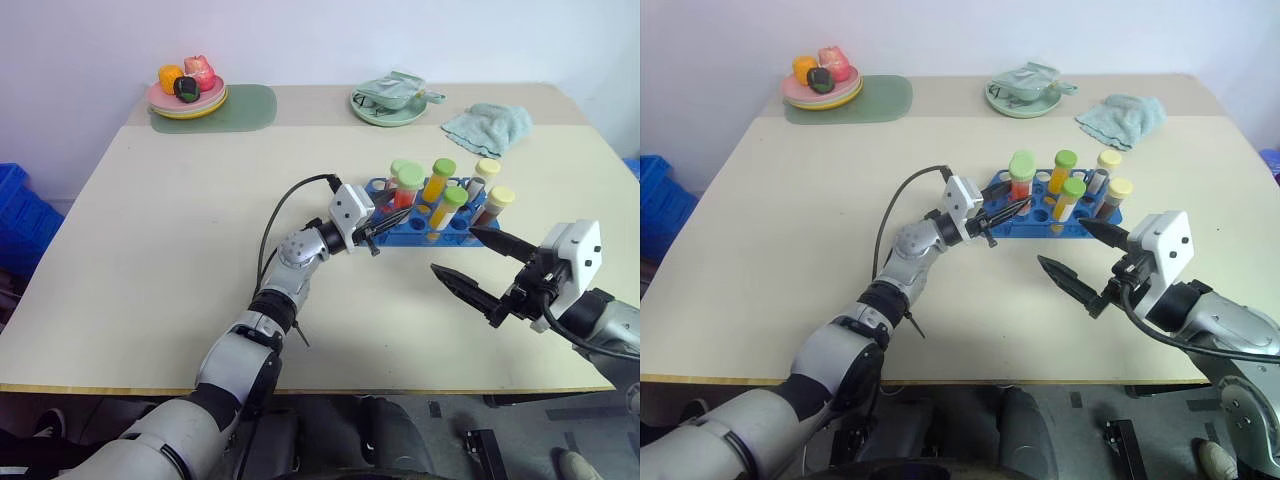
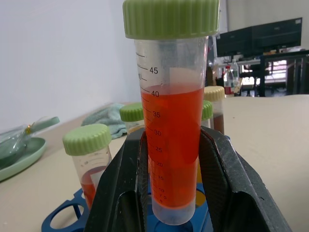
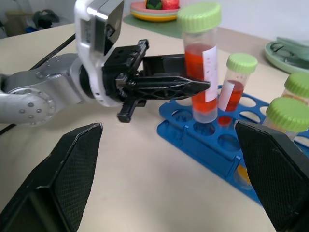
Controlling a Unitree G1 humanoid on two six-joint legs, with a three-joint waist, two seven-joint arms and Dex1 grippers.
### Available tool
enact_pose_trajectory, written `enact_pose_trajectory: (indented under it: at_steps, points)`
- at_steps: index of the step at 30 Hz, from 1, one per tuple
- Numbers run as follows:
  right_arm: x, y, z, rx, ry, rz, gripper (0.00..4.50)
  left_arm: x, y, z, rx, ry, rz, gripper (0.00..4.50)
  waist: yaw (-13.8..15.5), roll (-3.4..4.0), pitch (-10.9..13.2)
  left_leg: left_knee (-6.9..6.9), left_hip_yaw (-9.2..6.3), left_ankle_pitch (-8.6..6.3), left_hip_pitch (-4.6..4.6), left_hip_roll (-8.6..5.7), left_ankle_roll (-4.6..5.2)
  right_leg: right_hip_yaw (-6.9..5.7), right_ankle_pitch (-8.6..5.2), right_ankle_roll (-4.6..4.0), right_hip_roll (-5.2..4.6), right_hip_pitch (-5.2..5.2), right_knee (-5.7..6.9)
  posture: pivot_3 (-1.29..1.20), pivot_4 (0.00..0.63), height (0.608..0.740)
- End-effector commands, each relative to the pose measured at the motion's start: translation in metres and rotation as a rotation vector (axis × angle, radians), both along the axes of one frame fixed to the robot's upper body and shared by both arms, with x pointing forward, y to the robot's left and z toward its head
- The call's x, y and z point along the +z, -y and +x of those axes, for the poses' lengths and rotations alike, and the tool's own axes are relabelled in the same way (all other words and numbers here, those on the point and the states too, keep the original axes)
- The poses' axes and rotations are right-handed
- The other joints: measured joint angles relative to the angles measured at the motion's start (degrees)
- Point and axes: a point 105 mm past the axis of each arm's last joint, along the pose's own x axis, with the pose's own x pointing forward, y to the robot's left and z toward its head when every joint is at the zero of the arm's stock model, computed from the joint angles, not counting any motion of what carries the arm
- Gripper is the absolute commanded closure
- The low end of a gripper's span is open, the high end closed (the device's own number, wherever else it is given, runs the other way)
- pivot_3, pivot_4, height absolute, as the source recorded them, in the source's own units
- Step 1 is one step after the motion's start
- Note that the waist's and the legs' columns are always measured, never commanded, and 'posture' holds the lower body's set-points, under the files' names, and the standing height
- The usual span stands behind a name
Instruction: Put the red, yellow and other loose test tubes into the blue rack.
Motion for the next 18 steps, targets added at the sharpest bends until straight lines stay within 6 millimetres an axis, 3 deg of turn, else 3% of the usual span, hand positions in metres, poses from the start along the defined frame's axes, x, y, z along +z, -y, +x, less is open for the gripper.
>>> enact_pose_trajectory:
  at_steps: [1,12,18]
  points:
    - [0.011,-0.004,-0.008,0.009,0.041,-0.009,0.00,0.015,0.007,-0.002,-0.009,0.073,-0.008,3.31,0.0,0.00,0.0,0.00,0.00,0.00,0.00,0.00,0.00,0.00,0.00,0.00,0.00,0.00,0.00,0.00,0.150,0.740]
    - [0.009,-0.006,-0.016,-0.002,0.015,-0.005,0.00,0.009,0.007,0.009,0.080,0.039,0.008,3.31,1.2,-0.01,0.0,0.02,0.03,-0.01,0.02,-0.02,0.02,0.00,0.01,0.02,0.00,0.02,-0.01,0.00,0.150,0.740]
    - [0.012,-0.010,-0.013,-0.003,0.027,0.003,0.00,0.005,0.017,0.006,0.030,-0.021,0.008,3.31,1.2,-0.01,0.0,0.03,0.03,-0.03,0.01,-0.05,0.05,0.00,0.03,0.05,0.00,0.06,-0.06,0.00,0.150,0.740]
